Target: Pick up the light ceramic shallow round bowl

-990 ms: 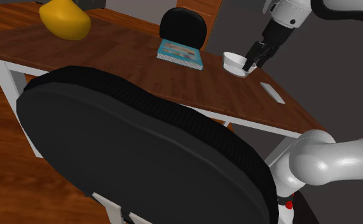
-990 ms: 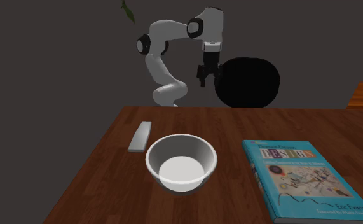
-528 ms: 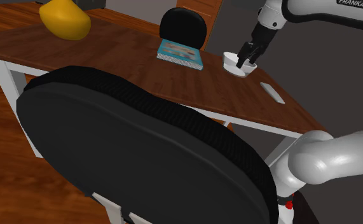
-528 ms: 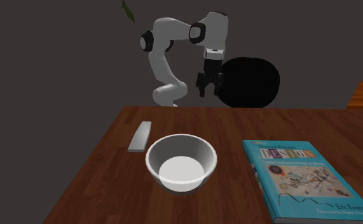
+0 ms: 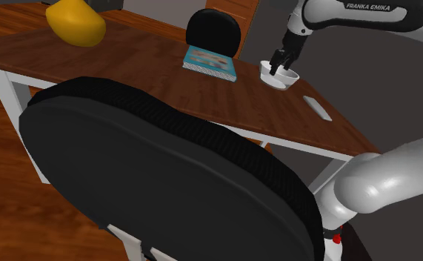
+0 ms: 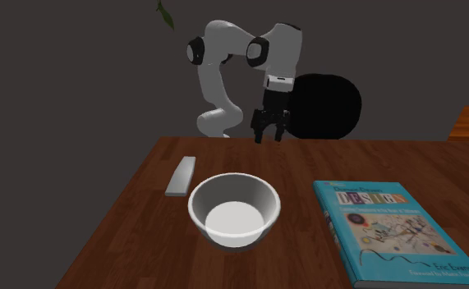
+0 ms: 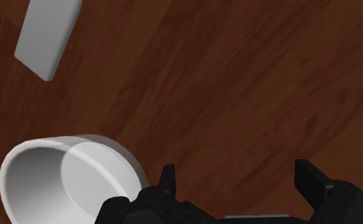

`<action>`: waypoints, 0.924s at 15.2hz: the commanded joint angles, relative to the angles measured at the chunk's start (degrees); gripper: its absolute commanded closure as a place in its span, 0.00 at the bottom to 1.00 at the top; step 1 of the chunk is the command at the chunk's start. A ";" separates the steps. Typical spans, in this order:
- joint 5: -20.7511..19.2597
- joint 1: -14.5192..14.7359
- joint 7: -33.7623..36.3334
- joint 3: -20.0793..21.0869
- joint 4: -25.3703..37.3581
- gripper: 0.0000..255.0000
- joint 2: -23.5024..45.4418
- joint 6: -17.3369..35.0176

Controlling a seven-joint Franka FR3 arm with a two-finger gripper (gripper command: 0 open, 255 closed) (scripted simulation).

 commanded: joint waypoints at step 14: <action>-2.92 -4.04 -8.84 -6.03 20.09 0.00 25.14 6.30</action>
